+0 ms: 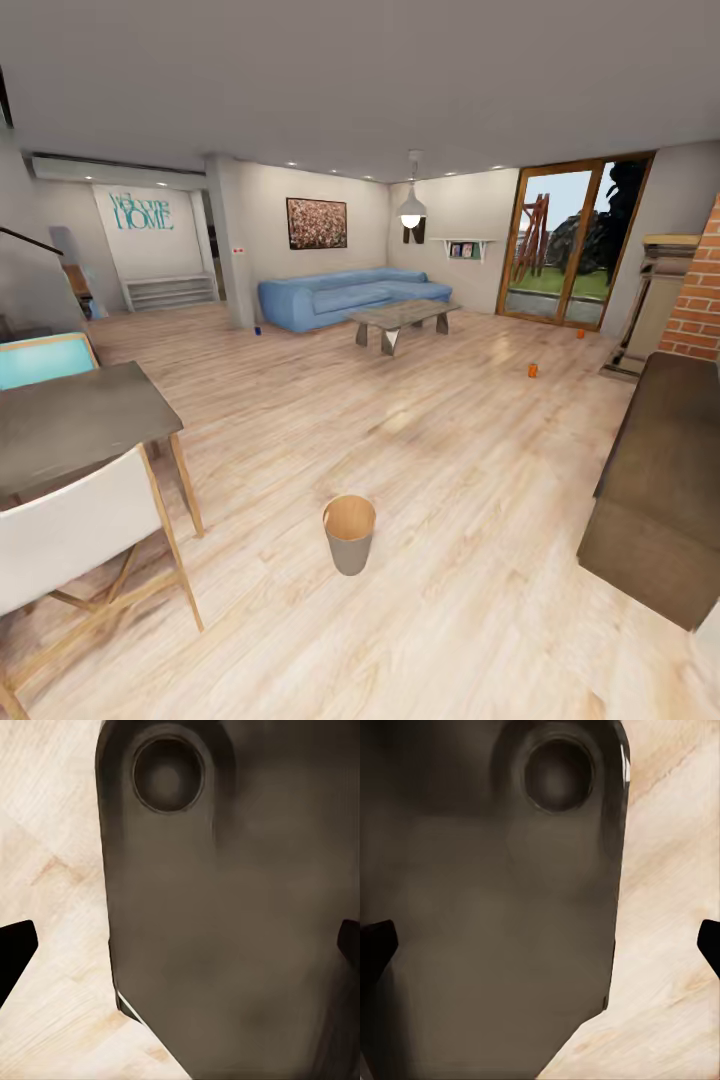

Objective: Put the three can of soda from the living room inside the tash can in the kitchen.

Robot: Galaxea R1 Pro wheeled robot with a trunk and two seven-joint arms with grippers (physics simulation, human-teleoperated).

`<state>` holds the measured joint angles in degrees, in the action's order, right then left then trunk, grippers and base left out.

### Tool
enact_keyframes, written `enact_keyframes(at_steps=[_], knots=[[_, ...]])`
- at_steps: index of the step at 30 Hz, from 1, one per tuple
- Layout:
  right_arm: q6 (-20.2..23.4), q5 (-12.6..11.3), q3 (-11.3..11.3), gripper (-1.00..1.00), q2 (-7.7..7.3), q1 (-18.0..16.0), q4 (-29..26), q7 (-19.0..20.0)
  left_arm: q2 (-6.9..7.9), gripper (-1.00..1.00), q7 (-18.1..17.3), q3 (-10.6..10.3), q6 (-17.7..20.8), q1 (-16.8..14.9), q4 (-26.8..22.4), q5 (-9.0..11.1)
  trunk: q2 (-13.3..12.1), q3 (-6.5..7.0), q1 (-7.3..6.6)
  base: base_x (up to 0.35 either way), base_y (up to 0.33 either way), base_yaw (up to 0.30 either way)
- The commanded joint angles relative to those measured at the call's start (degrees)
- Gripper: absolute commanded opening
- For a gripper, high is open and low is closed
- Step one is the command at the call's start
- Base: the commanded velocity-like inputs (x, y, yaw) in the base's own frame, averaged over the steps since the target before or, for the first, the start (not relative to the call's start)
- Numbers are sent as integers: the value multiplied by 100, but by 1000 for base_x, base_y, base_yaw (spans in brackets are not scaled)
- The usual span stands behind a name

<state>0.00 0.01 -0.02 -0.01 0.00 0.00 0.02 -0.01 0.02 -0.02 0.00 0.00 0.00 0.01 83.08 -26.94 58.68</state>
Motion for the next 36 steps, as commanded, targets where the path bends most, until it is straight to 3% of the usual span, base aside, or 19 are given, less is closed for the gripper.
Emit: enact_keyframes(at_steps=[1, 4, 8, 18, 36], knots=[[-33, 32, -31, 100, -33, 34, -33, -35, 34, 100, -35, -17, -33, 34, -33, 32, 0, 2, 5, 0, 0, 0], [-27, 29, -4, 100, -37, 77, -129, -44, 60, 100, -83, 0, -129, 122, -129, 89, 0, 2, 5, 0, 0, 0], [-9, 3, 49, 100, -13, 4, -84, 35, 38, 100, 40, 24, -26, 10, -259, 0, 0, 2, 5, 88, 0, 0], [-9, -1, 64, 100, -8, -1, -80, 42, 36, 100, -9, 29, 53, -1, -579, 8, 0, 2, 5, 328, 0, 0], [-9, -26, 49, 100, 11, -1, -79, -6, 36, 100, -10, 29, 53, -1, -589, 16, 0, 2, 5, 338, 0, 0]])
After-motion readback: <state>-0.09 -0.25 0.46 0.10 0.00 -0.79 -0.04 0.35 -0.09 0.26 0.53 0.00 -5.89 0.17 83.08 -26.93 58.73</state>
